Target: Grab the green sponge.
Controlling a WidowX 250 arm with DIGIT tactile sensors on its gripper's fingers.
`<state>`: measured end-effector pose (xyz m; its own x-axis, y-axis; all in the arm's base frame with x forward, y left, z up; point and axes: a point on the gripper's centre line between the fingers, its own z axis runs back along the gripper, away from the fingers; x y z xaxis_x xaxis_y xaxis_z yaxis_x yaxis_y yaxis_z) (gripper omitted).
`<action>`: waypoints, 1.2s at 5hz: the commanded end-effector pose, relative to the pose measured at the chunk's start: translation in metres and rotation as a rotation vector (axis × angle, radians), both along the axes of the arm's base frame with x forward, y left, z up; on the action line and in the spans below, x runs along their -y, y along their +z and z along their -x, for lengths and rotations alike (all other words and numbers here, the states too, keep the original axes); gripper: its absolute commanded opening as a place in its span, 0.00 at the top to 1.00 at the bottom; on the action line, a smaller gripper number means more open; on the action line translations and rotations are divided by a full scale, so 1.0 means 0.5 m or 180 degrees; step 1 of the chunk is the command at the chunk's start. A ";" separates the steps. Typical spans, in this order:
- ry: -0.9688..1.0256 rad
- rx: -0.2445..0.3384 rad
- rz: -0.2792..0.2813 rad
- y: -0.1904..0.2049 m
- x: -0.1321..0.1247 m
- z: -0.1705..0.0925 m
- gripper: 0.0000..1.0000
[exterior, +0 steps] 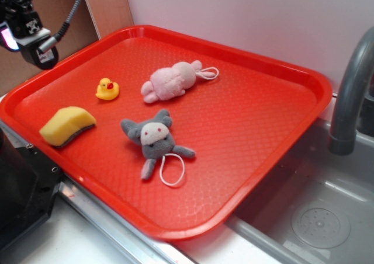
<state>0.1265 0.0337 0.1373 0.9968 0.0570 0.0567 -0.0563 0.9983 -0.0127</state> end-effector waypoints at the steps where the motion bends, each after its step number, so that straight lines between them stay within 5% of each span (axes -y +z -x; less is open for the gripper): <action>1: 0.0184 -0.0130 0.0170 -0.092 -0.022 0.004 0.00; 2: 0.0185 -0.0262 0.0317 -0.192 -0.028 0.026 0.00; 3: 0.0090 -0.0524 0.0213 -0.286 -0.007 0.031 0.07; 4: 0.0091 -0.0515 0.0081 -0.267 0.004 0.021 1.00; 6: 0.0271 -0.0187 -0.0197 -0.112 -0.008 -0.002 1.00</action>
<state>0.1240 0.0367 0.0751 0.9888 0.1482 -0.0170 -0.1471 0.9878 0.0509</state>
